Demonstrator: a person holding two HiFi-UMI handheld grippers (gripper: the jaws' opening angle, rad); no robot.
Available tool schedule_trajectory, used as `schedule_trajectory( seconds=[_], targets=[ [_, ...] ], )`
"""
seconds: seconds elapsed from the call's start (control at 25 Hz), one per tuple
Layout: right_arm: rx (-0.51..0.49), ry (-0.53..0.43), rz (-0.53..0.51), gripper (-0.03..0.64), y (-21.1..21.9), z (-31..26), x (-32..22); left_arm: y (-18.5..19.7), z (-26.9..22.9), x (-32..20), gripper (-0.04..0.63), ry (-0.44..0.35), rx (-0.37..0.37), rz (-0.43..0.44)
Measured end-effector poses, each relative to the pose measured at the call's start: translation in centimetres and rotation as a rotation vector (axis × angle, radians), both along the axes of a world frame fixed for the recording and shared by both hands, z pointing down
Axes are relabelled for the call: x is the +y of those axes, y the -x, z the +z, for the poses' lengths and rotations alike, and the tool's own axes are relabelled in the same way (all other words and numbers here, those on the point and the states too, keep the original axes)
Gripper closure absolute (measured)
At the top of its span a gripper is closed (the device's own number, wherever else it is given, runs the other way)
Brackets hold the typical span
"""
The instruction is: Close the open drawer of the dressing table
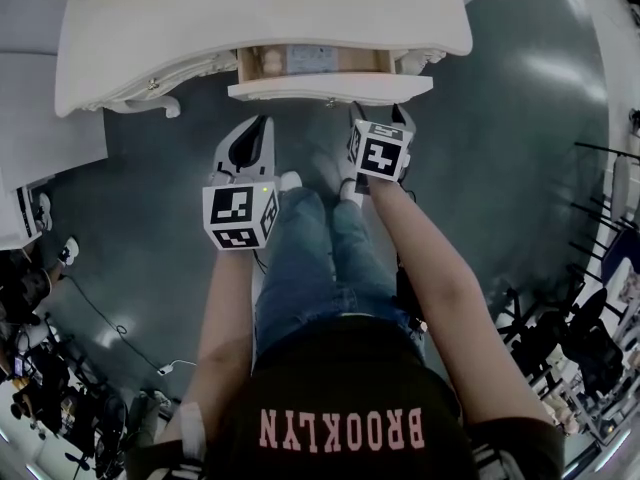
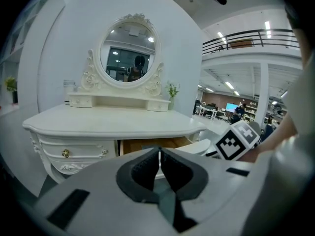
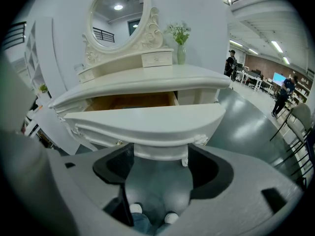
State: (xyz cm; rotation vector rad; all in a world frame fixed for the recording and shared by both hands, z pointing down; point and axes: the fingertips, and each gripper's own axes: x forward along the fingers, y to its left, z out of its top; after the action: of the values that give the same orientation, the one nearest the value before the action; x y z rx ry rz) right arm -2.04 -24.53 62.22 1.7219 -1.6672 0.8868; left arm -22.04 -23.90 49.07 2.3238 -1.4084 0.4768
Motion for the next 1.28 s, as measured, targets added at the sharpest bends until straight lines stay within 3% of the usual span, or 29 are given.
schedule_trajectory(
  seconds=[1.28],
  targets=[
    [0.012, 0.002, 0.004, 0.31, 0.0, 1.1, -7.1, 2.1, 1.5, -2.1, 0.584, 0.028, -0.01, -0.002]
  ],
)
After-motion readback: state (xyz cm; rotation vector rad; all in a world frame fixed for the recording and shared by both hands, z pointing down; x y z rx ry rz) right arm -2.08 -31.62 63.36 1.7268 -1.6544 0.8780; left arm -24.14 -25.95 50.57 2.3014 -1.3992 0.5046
